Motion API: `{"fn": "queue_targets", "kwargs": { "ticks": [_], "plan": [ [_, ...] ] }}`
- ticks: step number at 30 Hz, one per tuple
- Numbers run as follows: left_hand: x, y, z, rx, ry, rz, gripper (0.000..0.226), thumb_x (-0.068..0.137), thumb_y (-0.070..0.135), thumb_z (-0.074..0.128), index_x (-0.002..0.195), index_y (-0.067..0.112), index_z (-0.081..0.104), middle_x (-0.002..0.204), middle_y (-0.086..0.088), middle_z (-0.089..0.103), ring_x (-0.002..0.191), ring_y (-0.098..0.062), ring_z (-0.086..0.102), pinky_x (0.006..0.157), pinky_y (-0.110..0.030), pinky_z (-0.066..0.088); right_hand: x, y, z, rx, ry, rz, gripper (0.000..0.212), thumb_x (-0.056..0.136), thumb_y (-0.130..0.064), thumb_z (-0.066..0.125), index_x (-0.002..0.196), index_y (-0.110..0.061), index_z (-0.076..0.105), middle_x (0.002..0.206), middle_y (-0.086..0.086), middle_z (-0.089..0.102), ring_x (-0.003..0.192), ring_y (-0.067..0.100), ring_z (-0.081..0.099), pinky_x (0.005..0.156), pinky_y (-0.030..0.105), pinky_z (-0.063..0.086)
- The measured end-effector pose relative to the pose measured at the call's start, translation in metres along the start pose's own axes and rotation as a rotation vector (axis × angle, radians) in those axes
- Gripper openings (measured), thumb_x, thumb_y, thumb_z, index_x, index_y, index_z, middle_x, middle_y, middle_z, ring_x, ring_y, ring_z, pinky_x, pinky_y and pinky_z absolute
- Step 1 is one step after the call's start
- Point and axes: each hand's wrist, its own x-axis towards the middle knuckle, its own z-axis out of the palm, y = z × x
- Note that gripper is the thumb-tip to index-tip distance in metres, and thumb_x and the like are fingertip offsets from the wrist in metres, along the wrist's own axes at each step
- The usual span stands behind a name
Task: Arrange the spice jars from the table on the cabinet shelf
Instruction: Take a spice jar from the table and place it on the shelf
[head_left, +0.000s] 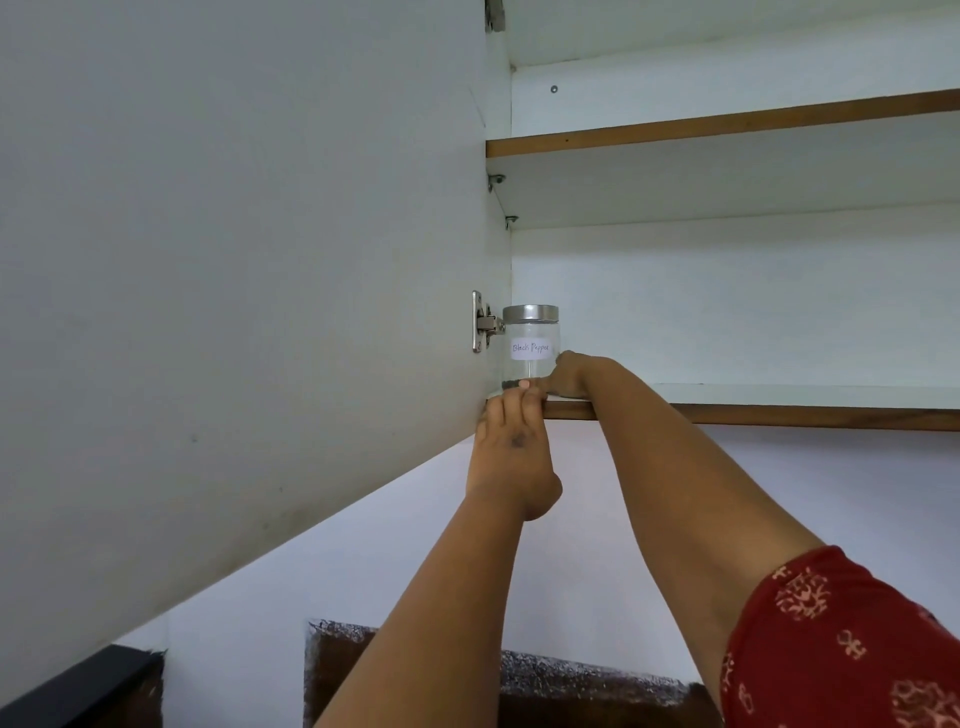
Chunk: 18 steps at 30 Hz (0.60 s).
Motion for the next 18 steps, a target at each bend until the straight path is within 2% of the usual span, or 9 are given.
{"fn": "queue_targets", "kwargs": {
  "ticks": [5, 8, 12, 14, 18],
  "plan": [
    [0.001, -0.001, 0.000, -0.014, 0.027, -0.002, 0.083, 0.078, 0.012, 0.055, 0.150, 0.008, 0.015, 0.145, -0.008, 0.027, 0.131, -0.027, 0.026, 0.117, -0.038, 0.024, 0.008, 0.002, 0.003, -0.025, -0.001, 0.022, 0.063, 0.091, -0.054, 0.054, 0.127, -0.002, 0.053, 0.115, 0.012, 0.059, 0.096, 0.025, 0.054, 0.089, 0.034, 0.042],
    [0.001, 0.000, 0.001, -0.016, 0.026, 0.000, 0.084, 0.077, 0.012, 0.055, 0.151, 0.008, 0.014, 0.144, -0.008, 0.027, 0.131, -0.027, 0.026, 0.117, -0.038, 0.024, 0.013, 0.003, 0.003, -0.022, -0.003, 0.018, 0.064, 0.090, -0.055, 0.055, 0.130, -0.004, 0.053, 0.123, 0.014, 0.059, 0.100, 0.026, 0.056, 0.094, 0.036, 0.043],
    [0.001, 0.000, 0.000, -0.011, 0.029, -0.001, 0.084, 0.077, 0.013, 0.055, 0.150, 0.009, 0.015, 0.144, -0.007, 0.027, 0.131, -0.026, 0.025, 0.117, -0.036, 0.023, 0.015, 0.003, 0.004, -0.036, -0.015, 0.008, 0.064, 0.090, -0.056, 0.053, 0.130, -0.006, 0.053, 0.125, 0.014, 0.059, 0.102, 0.026, 0.056, 0.097, 0.037, 0.044],
    [0.001, 0.000, 0.000, -0.014, 0.020, 0.000, 0.084, 0.077, 0.013, 0.056, 0.150, 0.009, 0.015, 0.144, -0.007, 0.027, 0.132, -0.026, 0.024, 0.117, -0.035, 0.022, 0.016, 0.004, 0.004, -0.052, -0.018, 0.006, 0.065, 0.090, -0.057, 0.052, 0.129, -0.006, 0.054, 0.124, 0.013, 0.060, 0.104, 0.027, 0.058, 0.097, 0.037, 0.045],
    [0.002, -0.001, -0.002, -0.006, 0.006, 0.005, 0.083, 0.078, 0.012, 0.056, 0.150, 0.009, 0.015, 0.144, -0.007, 0.027, 0.131, -0.026, 0.025, 0.116, -0.034, 0.023, 0.016, 0.004, 0.004, -0.065, -0.014, 0.010, 0.063, 0.092, -0.054, 0.052, 0.131, -0.005, 0.052, 0.128, 0.014, 0.058, 0.098, 0.025, 0.053, 0.090, 0.033, 0.041]
  ]
}}
